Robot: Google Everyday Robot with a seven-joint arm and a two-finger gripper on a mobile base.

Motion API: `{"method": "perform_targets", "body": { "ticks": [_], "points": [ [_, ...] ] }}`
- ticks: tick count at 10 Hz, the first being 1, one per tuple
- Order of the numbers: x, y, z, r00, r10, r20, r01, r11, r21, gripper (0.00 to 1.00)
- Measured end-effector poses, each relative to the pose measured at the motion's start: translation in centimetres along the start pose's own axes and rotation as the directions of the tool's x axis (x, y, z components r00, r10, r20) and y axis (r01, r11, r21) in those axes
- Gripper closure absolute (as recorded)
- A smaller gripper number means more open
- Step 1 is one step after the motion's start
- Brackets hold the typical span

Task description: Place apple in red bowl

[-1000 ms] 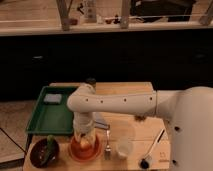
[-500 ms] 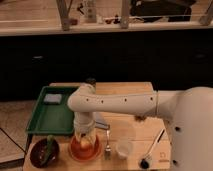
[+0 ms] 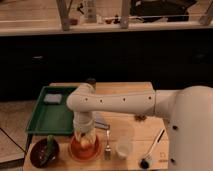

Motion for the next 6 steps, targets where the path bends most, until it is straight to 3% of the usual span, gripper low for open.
{"method": "perform_targets", "body": {
  "ticks": [2, 3, 6],
  "points": [
    [0.08, -0.16, 0.0, 1.0, 0.002, 0.002, -0.002, 1.0, -0.007, 0.25],
    [0.11, -0.23, 0.04, 1.0, 0.003, 0.003, -0.003, 1.0, -0.009, 0.2],
    [0.09, -0.54, 0.16, 1.0, 0.003, 0.007, -0.003, 1.0, -0.017, 0.2]
  ]
}}
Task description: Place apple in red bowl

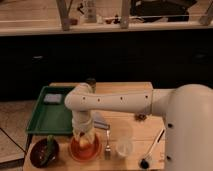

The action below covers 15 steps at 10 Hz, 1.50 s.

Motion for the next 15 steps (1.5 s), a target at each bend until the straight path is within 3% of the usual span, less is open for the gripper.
{"method": "perform_targets", "body": {
  "ticks": [7, 15],
  "points": [
    [0.12, -0.11, -0.55, 1.0, -0.008, -0.004, 0.008, 1.0, -0.022, 0.2],
    [0.1, -0.16, -0.55, 1.0, -0.01, -0.004, 0.01, 1.0, -0.023, 0.2]
  ]
}}
